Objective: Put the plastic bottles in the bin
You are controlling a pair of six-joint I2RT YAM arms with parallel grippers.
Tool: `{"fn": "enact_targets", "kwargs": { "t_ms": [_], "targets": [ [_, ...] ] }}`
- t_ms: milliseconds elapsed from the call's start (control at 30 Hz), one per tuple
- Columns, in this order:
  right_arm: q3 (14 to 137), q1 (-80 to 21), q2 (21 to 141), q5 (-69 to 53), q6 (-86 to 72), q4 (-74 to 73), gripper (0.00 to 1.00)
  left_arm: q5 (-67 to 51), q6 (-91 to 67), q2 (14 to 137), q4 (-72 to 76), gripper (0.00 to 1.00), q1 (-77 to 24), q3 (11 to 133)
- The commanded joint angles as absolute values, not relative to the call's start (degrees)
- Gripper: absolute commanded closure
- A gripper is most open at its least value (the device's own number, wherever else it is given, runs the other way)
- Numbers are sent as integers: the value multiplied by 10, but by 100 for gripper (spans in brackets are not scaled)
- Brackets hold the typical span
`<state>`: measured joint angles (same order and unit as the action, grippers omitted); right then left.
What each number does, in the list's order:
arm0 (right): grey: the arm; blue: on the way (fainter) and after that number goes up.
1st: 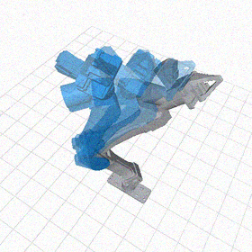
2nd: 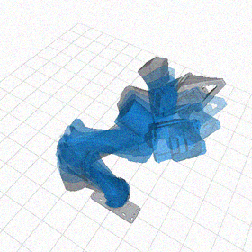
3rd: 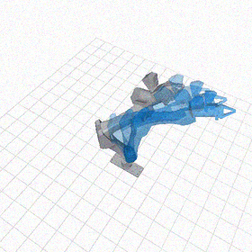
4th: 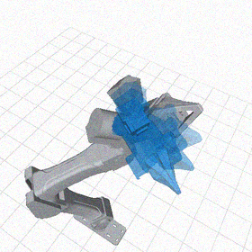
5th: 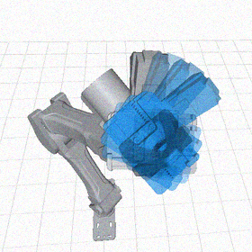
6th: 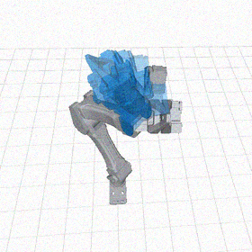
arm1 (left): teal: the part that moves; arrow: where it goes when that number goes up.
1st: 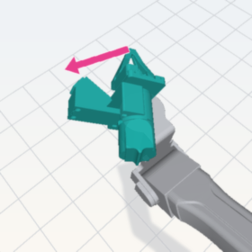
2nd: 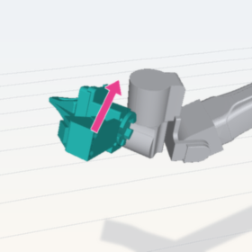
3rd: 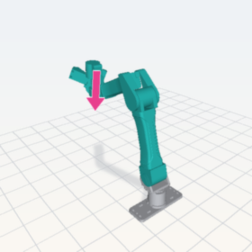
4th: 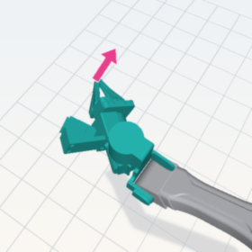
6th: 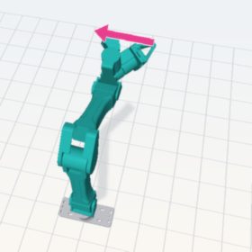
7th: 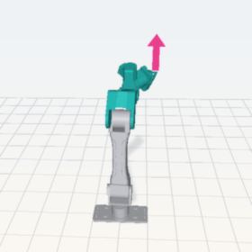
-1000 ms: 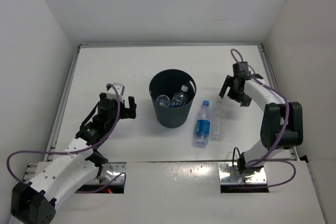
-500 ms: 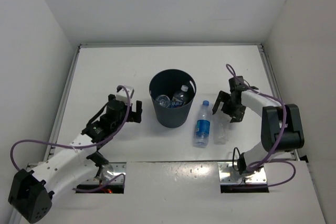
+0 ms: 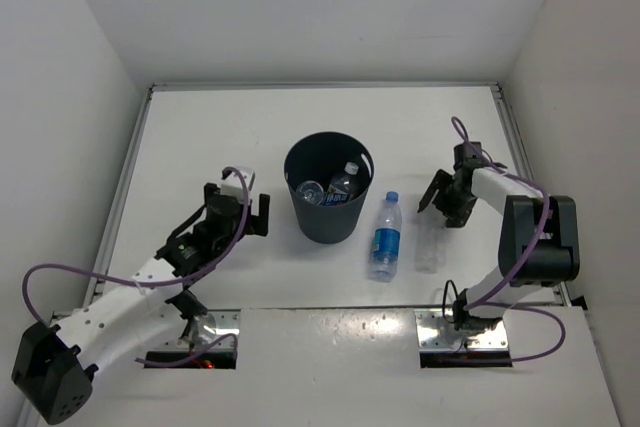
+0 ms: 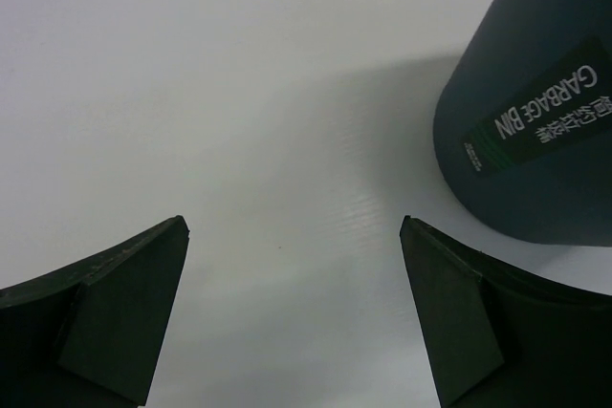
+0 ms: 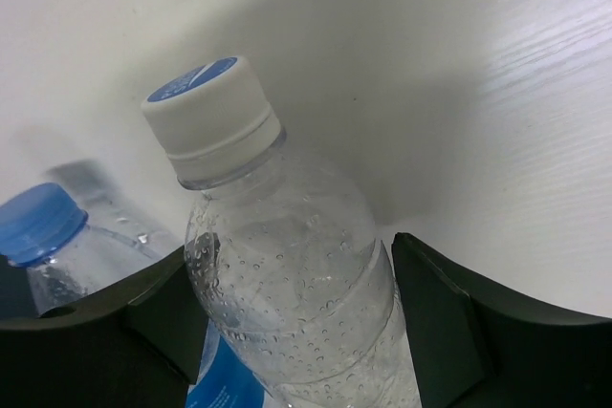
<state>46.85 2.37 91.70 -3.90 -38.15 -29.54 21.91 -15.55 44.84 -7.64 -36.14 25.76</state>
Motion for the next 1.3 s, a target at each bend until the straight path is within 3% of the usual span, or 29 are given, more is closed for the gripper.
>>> {"fn": "enact_targets", "kwargs": {
  "t_ms": [0,300,467,767,1000,1133,1267],
  "targets": [
    [512,33,917,-47,-379,-308,35,274,-157,416,-111,0,-367,296],
    [602,43,920,-78,-395,-350,48,318,-157,273,-142,0,-367,281],
    [770,43,932,-83,-427,-381,59,318,-149,241,-123,0,-367,258],
    [1001,23,924,-111,-457,-354,65,329,-149,264,-123,0,-367,258],
    [1032,-89,899,-163,-475,-215,69,329,-137,274,-112,0,-367,253],
    [1049,-257,899,-94,-359,-182,69,329,-137,279,-106,0,-367,253],
    [1009,-332,904,-49,-325,-164,69,329,-137,279,-106,0,-367,253]
  ]
}}
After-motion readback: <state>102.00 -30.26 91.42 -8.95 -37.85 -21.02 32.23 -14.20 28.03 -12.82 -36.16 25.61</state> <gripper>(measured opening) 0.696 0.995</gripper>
